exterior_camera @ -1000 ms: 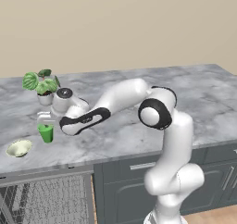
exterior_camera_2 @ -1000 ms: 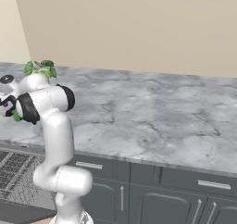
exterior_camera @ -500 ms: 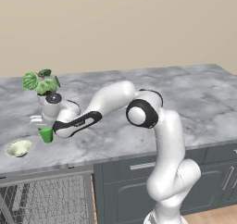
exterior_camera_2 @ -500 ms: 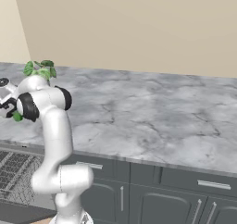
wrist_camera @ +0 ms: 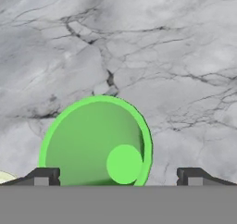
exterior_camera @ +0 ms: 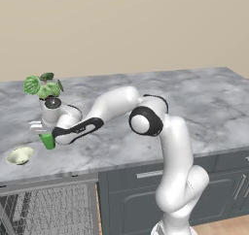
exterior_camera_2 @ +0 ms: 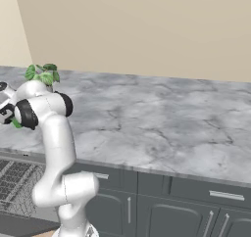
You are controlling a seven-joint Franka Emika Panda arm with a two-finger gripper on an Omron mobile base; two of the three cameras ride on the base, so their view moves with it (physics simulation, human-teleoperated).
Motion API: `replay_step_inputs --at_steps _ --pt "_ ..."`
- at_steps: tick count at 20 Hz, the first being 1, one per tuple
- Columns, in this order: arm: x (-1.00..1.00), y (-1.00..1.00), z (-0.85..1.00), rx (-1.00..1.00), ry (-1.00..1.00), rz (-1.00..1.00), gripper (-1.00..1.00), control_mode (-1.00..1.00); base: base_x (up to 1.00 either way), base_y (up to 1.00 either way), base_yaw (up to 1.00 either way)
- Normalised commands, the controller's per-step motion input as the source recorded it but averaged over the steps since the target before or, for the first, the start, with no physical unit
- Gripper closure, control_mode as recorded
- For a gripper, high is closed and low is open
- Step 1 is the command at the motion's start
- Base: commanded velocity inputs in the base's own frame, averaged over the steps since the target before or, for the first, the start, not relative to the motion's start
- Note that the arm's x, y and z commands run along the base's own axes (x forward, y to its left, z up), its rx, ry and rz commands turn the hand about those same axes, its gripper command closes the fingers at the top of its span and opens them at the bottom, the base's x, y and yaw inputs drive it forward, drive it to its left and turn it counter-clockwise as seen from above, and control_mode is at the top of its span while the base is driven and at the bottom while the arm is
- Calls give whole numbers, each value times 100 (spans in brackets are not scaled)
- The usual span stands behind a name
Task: Pick up the cup and bowl from the counter, place them in the dishwasher, and close the dishwasher door.
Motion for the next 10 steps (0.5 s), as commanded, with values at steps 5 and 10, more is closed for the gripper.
replay_step_inputs --at_steps 5,10 --pt "1 -25 0 0 0 0 -100 -100 0 0 0" --pt "0 -32 -2 0 0 0 -100 -100 0 0 0"
